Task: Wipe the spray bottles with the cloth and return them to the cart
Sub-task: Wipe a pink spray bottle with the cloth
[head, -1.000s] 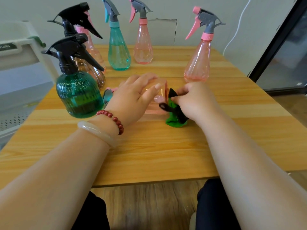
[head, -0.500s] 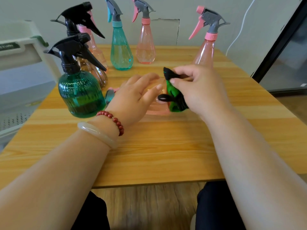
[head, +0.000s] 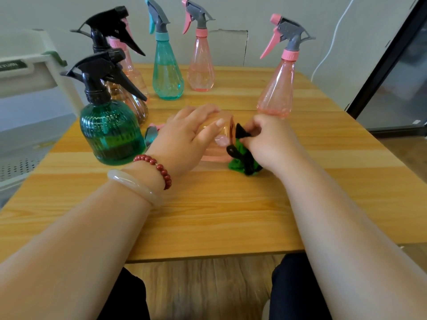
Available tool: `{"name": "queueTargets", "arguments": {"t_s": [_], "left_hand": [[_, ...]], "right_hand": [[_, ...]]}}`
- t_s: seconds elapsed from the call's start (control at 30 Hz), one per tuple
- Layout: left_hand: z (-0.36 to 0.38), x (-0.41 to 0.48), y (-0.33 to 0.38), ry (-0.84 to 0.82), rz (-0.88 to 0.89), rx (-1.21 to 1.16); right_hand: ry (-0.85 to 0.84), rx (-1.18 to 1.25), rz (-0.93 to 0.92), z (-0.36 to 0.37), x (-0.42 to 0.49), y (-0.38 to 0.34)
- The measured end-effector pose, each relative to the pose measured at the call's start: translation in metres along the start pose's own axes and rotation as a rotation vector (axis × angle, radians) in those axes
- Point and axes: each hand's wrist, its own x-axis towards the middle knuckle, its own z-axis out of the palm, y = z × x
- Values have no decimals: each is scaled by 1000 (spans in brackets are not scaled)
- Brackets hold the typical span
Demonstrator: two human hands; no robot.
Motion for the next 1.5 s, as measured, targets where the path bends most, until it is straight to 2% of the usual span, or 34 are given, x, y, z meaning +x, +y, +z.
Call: {"name": "queueTargets", "arguments": {"t_s": [0.07,0.17,0.33,0.43,0.53,0.67,0.8,0.93,1.07,1.23,1.33,1.4,1.5], "left_hand": [[0,-1,-2,1,-2,-9],[2,0,-1,0,-7,-7],[0,0,-3,-4,-2,-3],[0,0,-3,-8,-5,-14],[-1,1,-2,-15,-18,4],[-1,0,-4,0,-5,-26],[1,1,-4,-2,-14,-6],[0,1,-8,8,-1,-23],[1,3,-6,-8,-2,0],[0,1,-8,10,-8,-12],[0,1,-5,-1,-6,4],[-1,0,-6,-4,0,8],[-1,0,-8,13,14,-13]], "right_hand": [[-35,-34,-42,-5,-4,-1],[-3,117,-60,-7,-9,-3],[-104,-118,-28,-6,-14,-7],[-120,-54,-27,-8,-16,-6],[-90,-87,0,-8,-19,-8],[-192,-28,-34,-15,-23,-14],[-79,-77,24,-6,-22,-11],[-140,-61,-53,-15,-24,-18],[-72,-116,21,-3,-17,-12],[-146,-108,16,-10,-12,-18],[-72,-92,56,-2,-4,-12],[8,-19,90,7,1,-10],[119,202,-1,7,1,-17]]}}
